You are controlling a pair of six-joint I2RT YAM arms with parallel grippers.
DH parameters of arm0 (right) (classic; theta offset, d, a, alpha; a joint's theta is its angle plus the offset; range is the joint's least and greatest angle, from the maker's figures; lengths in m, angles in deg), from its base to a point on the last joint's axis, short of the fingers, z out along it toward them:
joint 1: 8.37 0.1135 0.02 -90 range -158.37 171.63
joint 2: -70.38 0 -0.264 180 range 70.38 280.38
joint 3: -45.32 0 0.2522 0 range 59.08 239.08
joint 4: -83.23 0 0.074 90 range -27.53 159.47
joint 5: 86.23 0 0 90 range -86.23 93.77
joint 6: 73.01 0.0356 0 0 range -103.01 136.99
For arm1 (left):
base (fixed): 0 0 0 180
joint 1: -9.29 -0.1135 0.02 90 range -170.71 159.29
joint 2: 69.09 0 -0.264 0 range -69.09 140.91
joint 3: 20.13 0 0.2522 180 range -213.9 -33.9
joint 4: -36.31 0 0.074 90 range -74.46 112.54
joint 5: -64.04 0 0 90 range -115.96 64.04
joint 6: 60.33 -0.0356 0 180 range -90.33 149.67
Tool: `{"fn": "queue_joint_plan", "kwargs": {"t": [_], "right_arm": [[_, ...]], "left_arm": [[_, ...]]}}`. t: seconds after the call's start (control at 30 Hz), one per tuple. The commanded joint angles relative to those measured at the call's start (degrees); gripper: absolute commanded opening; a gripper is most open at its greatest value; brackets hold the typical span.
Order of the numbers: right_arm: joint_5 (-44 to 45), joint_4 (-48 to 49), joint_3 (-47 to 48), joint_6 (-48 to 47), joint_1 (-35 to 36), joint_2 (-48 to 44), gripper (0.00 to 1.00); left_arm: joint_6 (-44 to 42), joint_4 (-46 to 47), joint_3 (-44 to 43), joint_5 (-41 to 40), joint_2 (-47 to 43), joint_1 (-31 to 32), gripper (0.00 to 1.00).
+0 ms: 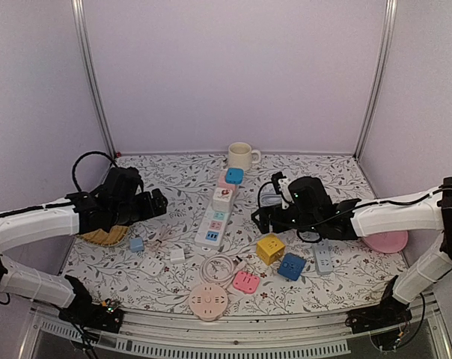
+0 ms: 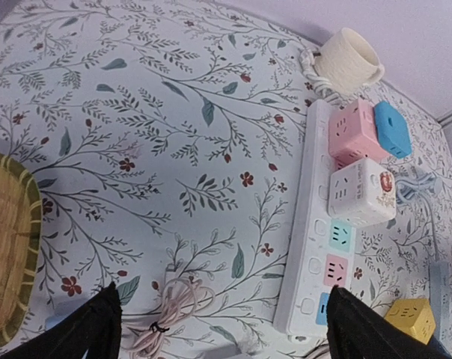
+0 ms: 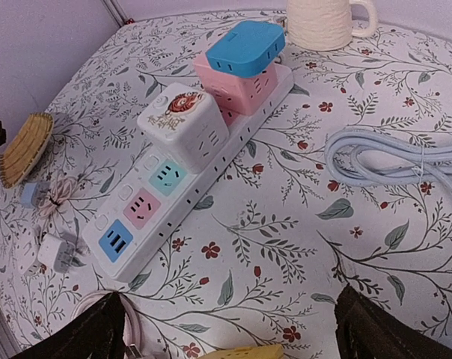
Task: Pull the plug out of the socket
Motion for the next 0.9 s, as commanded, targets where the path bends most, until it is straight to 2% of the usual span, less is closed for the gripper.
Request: {"fn": "queue_joint_plan", "kwargs": {"t": [0.0, 0.2, 0.33, 0.47, 0.63, 0.87], "right_arm": [[-6.16, 4.94, 2.21, 4.53, -3.87, -0.36, 0.99], [-21.66, 13.14, 6.70, 11.31, -10.06, 6.25, 1.00], [-27.73, 15.00, 12.98, 15.59, -12.14, 13.10, 0.98], [-29.32, 15.68, 17.39, 18.76, -13.45, 17.98, 0.96], [-29.90, 17.34, 16.28, 21.09, -14.20, 19.25, 0.95], [-29.47, 19.42, 9.25, 21.77, -14.87, 14.44, 0.95]], "left_arm": [[-7.19, 2.13, -6.37, 2.26, 6.22, 2.71, 0.95], [-9.84, 6.52, -11.17, 7.95, 14.37, 3.09, 0.95], [-10.60, 8.77, -13.91, 14.57, 20.05, 1.76, 0.96], [-12.71, 9.26, -18.11, 18.25, 25.59, 1.39, 0.95], [-14.97, 5.63, -25.27, 15.19, 33.24, 2.54, 0.95], [-16.75, 0.53, -35.22, 8.52, 41.42, 5.90, 0.95]]}}
